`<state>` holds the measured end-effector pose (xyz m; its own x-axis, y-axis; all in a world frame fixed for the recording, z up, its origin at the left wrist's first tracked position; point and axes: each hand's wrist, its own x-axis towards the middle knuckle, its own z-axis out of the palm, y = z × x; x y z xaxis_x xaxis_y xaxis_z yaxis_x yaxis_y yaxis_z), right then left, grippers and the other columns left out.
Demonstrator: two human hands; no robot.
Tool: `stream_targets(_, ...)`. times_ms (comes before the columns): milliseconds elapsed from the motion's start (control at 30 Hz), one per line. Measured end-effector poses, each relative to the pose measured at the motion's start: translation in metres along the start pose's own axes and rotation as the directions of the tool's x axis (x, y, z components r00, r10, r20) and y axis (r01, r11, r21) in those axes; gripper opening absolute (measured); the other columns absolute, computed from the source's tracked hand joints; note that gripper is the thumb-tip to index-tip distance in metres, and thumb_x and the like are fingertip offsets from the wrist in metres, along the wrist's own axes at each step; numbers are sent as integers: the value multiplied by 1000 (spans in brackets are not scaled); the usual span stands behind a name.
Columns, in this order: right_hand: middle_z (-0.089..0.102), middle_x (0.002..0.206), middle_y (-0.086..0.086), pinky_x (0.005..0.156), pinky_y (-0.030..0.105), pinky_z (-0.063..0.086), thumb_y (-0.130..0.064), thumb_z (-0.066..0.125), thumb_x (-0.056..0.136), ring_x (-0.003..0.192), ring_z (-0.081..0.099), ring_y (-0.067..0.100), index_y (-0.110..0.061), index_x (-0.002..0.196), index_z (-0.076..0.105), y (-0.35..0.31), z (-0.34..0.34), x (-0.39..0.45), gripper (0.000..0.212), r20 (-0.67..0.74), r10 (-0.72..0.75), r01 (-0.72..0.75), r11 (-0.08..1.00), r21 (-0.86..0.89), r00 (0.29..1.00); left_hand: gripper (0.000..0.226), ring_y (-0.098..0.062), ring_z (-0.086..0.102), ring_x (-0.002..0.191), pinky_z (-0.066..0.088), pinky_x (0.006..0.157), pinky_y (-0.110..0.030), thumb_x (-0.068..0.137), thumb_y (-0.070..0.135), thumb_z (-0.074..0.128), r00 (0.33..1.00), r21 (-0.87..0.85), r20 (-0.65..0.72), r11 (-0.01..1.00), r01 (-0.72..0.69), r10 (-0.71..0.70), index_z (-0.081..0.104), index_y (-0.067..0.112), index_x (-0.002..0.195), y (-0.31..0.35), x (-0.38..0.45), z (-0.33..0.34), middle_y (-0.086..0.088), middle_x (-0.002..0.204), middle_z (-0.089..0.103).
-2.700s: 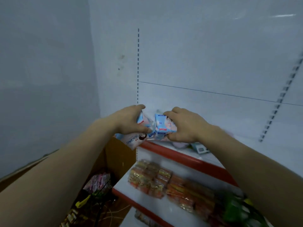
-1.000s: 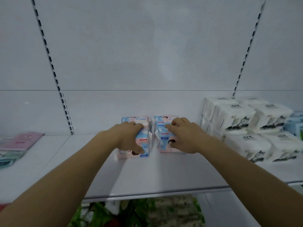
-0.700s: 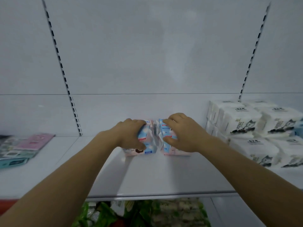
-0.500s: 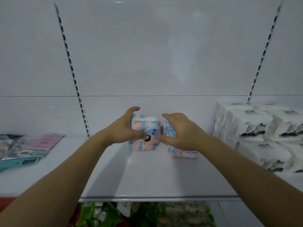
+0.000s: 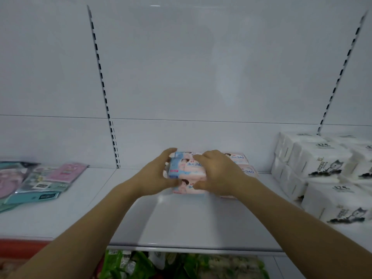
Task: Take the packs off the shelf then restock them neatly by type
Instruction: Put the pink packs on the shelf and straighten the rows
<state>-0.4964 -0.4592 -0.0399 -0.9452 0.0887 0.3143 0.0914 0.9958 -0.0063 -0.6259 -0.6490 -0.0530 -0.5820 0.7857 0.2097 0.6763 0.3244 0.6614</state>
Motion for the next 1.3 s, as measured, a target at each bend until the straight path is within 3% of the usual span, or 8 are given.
stream_targets(100, 57, 130, 4, 110, 37, 30, -56, 70, 82, 124, 45, 27, -17, 143, 45, -6, 15, -3, 76, 34, -40, 44, 991, -125, 999, 69, -13, 53, 115, 46, 96, -25, 87, 37, 74, 999, 215, 19, 975, -50, 47, 38, 31, 146, -7, 0, 16, 5, 136, 49)
stream_targets(333, 63, 122, 9, 103, 53, 43, -52, 72, 78, 121, 51, 35, -15, 131, 61, -6, 23, -5, 65, -8, -47, 45, 989, -143, 999, 64, -11, 56, 109, 54, 92, -31, 88, 55, 66, 999, 369, -17, 929, -34, 43, 42, 32, 143, -11, 1, 12, 8, 136, 49)
stream_targets(533, 38, 155, 10, 118, 52, 25, -70, 42, 87, 145, 27, 34, -17, 152, 35, -12, 18, -11, 84, -15, -1, -2, 985, -174, 1000, 81, -15, 53, 117, 53, 94, -34, 86, 61, 65, 999, 447, 24, 893, -50, 44, 29, 30, 151, -11, -2, 8, 6, 146, 41)
stream_targets(633, 40, 154, 12, 117, 50, 27, -70, 30, 88, 145, 30, 33, -14, 151, 38, -14, -1, -7, 85, -81, 0, -11, 991, -135, 997, 81, -19, 49, 125, 49, 96, -36, 87, 64, 61, 995, 454, -93, 891, -1, 48, 28, 28, 152, -5, -9, -1, 4, 151, 37)
stream_targets(767, 28, 160, 8, 121, 43, 17, -59, 42, 98, 149, 19, 28, -16, 155, 29, -36, -23, 10, 72, -127, -85, 73, 992, -103, 988, 69, -24, 44, 132, 46, 102, -41, 93, 56, 56, 958, 545, -273, 835, 84, 82, 35, 22, 150, -7, -34, -17, -2, 149, 43)
stream_targets(967, 42, 152, 18, 116, 50, 28, -56, 42, 93, 143, 34, 37, -7, 146, 45, -123, -6, 41, 72, -125, -287, 284, 958, -46, 950, 62, -33, 42, 131, 43, 101, -49, 93, 45, 60, 879, 615, -477, 716, 331, 4, 44, 16, 145, -38, -113, -63, -9, 142, 50)
stream_targets(1167, 21, 163, 12, 122, 46, 13, -58, 44, 97, 151, 14, 31, -15, 157, 24, -249, 10, 62, 76, -107, -509, 510, 860, -17, 854, 65, -31, 36, 137, 36, 112, -48, 94, 51, 53, 752, 553, -639, 583, 595, -162, 36, 21, 150, -71, -227, -124, -7, 149, 43)
stream_targets(1300, 24, 161, 13, 120, 46, 19, -59, 42, 95, 148, 21, 32, -15, 155, 26, -350, 16, 66, 76, -116, -621, 625, 781, 3, 775, 67, -29, 33, 141, 32, 115, -48, 95, 55, 51, 643, 487, -732, 487, 725, -226, 33, 23, 151, -89, -315, -165, -5, 152, 41)
